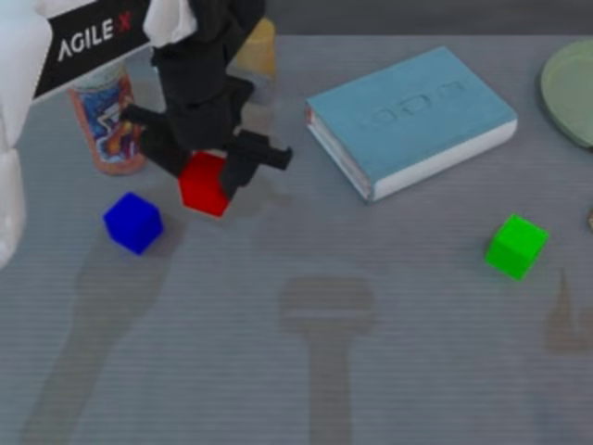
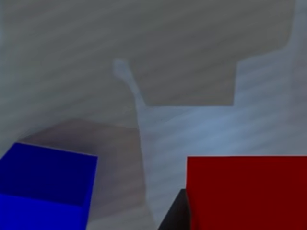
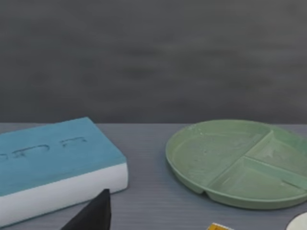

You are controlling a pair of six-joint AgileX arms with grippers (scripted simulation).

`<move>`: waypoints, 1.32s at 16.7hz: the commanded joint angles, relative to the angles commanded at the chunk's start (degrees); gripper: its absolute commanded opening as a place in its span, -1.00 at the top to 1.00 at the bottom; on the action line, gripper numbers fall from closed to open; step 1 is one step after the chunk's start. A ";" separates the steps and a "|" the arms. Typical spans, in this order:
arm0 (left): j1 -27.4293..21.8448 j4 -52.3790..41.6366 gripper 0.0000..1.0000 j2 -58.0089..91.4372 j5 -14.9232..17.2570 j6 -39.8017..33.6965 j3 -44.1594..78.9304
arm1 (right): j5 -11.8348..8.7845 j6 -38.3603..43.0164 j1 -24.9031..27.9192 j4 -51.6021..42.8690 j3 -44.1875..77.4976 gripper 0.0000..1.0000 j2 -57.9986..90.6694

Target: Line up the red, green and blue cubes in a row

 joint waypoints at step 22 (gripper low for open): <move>-10.53 11.47 1.00 -18.23 -0.74 -35.11 -30.08 | 0.00 0.00 0.00 0.00 0.00 -1.00 0.00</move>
